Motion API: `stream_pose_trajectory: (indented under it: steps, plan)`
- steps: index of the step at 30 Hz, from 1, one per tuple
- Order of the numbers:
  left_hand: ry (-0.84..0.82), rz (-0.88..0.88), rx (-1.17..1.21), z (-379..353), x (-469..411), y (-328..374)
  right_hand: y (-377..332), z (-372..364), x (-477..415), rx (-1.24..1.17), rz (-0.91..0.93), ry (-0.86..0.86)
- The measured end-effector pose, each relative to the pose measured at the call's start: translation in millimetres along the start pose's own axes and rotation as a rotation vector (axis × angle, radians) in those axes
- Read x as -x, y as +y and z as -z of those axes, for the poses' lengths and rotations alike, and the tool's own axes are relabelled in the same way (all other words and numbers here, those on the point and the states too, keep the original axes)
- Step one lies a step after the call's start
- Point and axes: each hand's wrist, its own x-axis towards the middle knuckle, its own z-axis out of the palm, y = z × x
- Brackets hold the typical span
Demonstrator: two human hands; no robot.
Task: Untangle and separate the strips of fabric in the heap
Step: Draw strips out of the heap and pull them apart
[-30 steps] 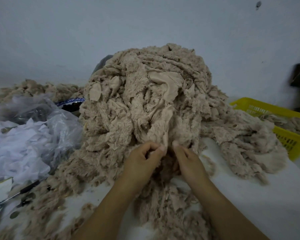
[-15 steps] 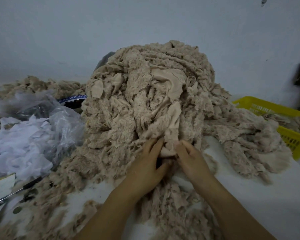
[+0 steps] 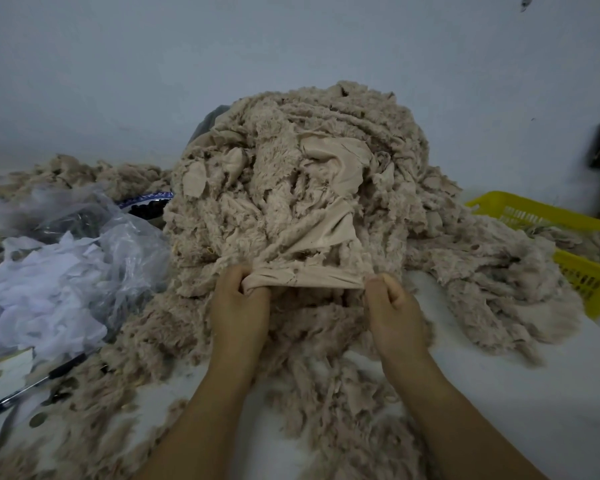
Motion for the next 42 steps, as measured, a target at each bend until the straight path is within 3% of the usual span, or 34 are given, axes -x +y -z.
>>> stream_pose_trajectory:
  steps: [3, 6, 9, 13, 16, 18, 21, 23, 29, 31, 33, 35, 39, 42]
  plan:
    - [-0.034, -0.169, 0.046, -2, 5, 7, 8, 8, -7, 0.006, -0.1, 0.029]
    - [-0.208, -0.325, 0.1, -6, 16, 16, 13, 10, -14, -0.087, -0.242, 0.011]
    - [-0.3, -0.44, 0.011, -11, 20, 11, 10, 5, -13, -0.302, -0.348, -0.17]
    - [-0.301, -0.637, -0.175, -18, 21, 10, 14, -6, -4, -0.234, -0.297, -0.397]
    - [-0.318, -0.699, -0.184, -20, 26, 15, 13, -7, -4, -0.188, -0.3, -0.217]
    - [-0.311, -0.641, -0.074, -20, 28, 17, 16, -4, -10, -0.187, -0.338, -0.056]
    - [-0.225, -0.397, 0.18, -9, 24, 16, 15, 18, -26, -0.435, -0.429, 0.161]
    - [-0.159, -0.323, 0.133, -3, 15, 10, 13, 31, -31, -0.401, -0.393, 0.206]
    - [-0.443, -0.132, -0.509, -16, 7, -4, 2, -6, 2, 0.0, -0.137, -0.134]
    - [-0.365, -0.186, -0.339, -12, 11, 2, 1, -5, 4, 0.072, -0.065, -0.181]
    - [-0.203, -0.396, -0.11, -9, 16, 12, 3, 0, 4, 0.146, 0.004, -0.25]
    - [-0.199, -0.439, 0.032, -12, 22, 14, 1, 0, 9, 0.294, 0.143, -0.383]
    - [-0.564, 0.2, 0.408, -17, 23, 18, -1, -3, 12, 0.508, 0.321, -0.692]
    - [-0.606, 0.442, 0.718, -13, 9, 11, 1, -7, 13, 0.661, 0.399, -0.805]
